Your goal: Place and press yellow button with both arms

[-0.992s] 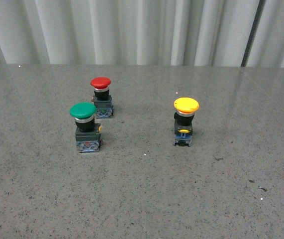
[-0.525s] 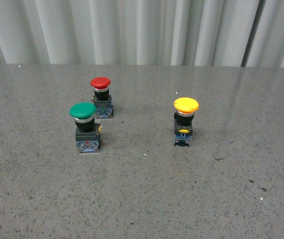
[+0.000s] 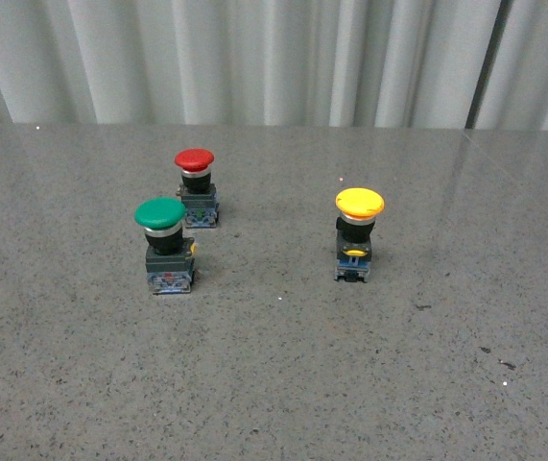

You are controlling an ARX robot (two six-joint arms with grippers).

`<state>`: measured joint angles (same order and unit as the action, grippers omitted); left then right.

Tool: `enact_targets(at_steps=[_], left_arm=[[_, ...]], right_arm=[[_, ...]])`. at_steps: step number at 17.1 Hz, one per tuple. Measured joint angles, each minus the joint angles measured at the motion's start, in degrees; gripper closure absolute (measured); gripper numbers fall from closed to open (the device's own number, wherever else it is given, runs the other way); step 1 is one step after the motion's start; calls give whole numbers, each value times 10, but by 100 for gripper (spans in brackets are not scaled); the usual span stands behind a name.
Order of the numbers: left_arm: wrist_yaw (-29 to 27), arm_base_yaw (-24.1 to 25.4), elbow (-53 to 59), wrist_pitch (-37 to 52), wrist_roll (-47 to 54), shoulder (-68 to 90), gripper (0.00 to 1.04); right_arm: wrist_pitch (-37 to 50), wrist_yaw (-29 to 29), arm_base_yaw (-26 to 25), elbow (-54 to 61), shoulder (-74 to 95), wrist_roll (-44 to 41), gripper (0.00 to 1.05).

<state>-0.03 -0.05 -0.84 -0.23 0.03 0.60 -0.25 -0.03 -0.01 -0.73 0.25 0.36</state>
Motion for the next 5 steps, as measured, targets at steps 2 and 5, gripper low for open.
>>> enact_targets(at_steps=[2, 5], left_arm=[[0, 0, 0, 0, 0, 0, 7], [0, 0, 0, 0, 0, 0, 7]], right_arm=[[0, 0, 0, 0, 0, 0, 7], [0, 0, 0, 0, 0, 0, 14]])
